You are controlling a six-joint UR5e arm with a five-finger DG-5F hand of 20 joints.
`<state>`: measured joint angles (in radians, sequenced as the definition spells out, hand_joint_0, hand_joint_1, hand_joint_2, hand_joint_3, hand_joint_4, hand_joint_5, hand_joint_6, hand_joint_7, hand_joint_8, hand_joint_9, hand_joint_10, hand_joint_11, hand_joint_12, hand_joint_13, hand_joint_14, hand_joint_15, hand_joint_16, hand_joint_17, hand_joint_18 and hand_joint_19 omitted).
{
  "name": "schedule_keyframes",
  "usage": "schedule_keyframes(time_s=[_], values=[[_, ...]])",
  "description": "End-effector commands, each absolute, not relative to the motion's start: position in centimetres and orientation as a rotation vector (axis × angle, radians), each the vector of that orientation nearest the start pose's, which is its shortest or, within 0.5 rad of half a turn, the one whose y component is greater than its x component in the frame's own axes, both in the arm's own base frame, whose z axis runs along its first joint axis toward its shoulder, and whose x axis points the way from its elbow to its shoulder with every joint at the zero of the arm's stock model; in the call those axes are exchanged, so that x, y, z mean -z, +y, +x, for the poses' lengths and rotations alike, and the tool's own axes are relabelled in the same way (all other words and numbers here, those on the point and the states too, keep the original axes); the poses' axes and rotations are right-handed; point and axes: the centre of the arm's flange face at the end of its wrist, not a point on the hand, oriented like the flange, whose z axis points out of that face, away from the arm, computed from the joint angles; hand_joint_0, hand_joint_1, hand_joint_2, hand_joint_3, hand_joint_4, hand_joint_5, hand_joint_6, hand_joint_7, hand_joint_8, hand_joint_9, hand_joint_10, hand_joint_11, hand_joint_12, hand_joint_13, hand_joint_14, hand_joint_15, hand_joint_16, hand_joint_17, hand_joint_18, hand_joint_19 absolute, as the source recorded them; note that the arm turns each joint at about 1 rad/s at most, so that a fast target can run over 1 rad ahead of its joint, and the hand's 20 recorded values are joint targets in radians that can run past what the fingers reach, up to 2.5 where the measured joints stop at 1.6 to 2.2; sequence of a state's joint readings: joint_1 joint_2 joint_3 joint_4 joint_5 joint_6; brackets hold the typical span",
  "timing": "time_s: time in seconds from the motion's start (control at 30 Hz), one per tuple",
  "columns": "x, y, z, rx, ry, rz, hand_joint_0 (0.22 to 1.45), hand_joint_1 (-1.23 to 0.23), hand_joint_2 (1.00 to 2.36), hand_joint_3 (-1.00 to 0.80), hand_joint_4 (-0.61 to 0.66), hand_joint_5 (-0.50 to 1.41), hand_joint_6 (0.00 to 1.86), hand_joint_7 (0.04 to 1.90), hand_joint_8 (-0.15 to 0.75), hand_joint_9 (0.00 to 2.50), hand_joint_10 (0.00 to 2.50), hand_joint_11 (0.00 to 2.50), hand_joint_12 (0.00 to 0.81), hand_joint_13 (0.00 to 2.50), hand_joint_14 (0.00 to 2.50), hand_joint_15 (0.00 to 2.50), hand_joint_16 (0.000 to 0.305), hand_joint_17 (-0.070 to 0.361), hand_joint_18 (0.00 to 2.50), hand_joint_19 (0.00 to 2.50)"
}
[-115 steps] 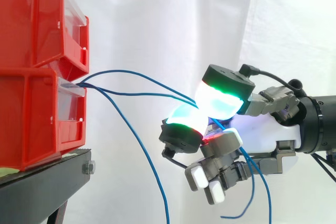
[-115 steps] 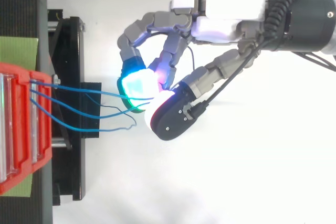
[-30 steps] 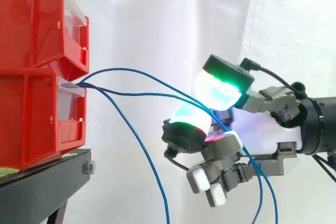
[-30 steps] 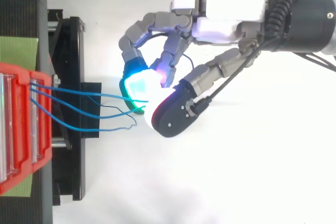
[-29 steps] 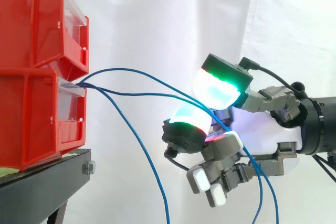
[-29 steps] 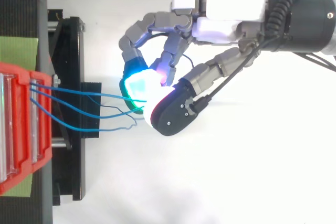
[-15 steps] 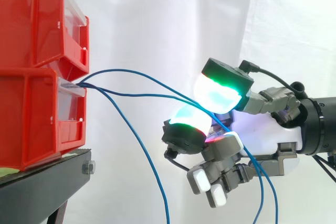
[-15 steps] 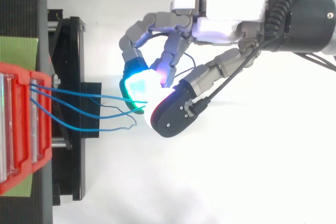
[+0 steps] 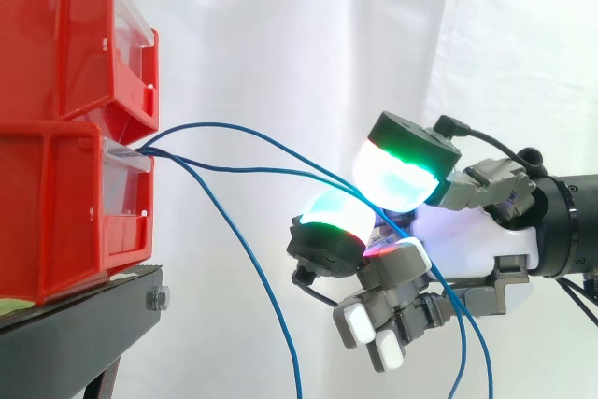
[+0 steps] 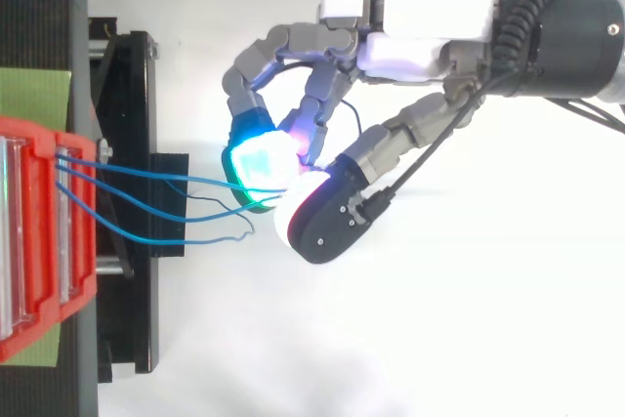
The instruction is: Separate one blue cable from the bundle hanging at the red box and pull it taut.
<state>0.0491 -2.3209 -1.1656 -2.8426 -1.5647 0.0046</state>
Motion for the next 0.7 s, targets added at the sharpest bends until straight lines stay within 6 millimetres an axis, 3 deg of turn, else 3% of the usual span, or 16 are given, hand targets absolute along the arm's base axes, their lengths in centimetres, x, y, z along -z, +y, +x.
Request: schedule_keyframes(time_s=[0.0,0.13,0.2,0.43,0.67], values=[[-23.64,-9.68,75.92,-1.220,1.274,1.226,0.69,-0.93,1.00,-0.50,0.15,-0.17,0.84,1.30,0.376,1.15,0.03,1.08,0.406,0.88,0.02,0.57,0.054,0.120,0.87,0.58],[-23.77,-9.68,75.93,-1.222,1.272,1.224,0.69,-0.91,1.02,-0.26,0.15,-0.18,0.85,1.54,0.376,1.16,0.03,1.07,0.406,0.88,0.02,0.57,0.054,0.121,0.87,0.58],[-23.66,-9.68,75.94,-1.221,1.273,1.225,0.68,-0.90,1.02,-0.22,0.16,-0.19,0.86,1.51,0.377,1.15,0.03,1.07,0.408,0.88,0.02,0.57,0.054,0.122,0.88,0.58],[-23.77,-9.68,75.93,-1.222,1.272,1.224,0.67,-0.88,1.00,-0.50,0.17,-0.19,0.86,1.17,0.374,1.13,0.03,1.05,0.407,0.87,0.02,0.57,0.054,0.122,0.87,0.58],[-23.69,-9.80,75.86,-1.220,1.273,1.228,0.65,-0.86,1.00,-0.50,0.17,-0.18,0.84,1.23,0.379,1.14,0.03,1.07,0.405,0.87,0.02,0.56,0.054,0.121,0.87,0.59]])
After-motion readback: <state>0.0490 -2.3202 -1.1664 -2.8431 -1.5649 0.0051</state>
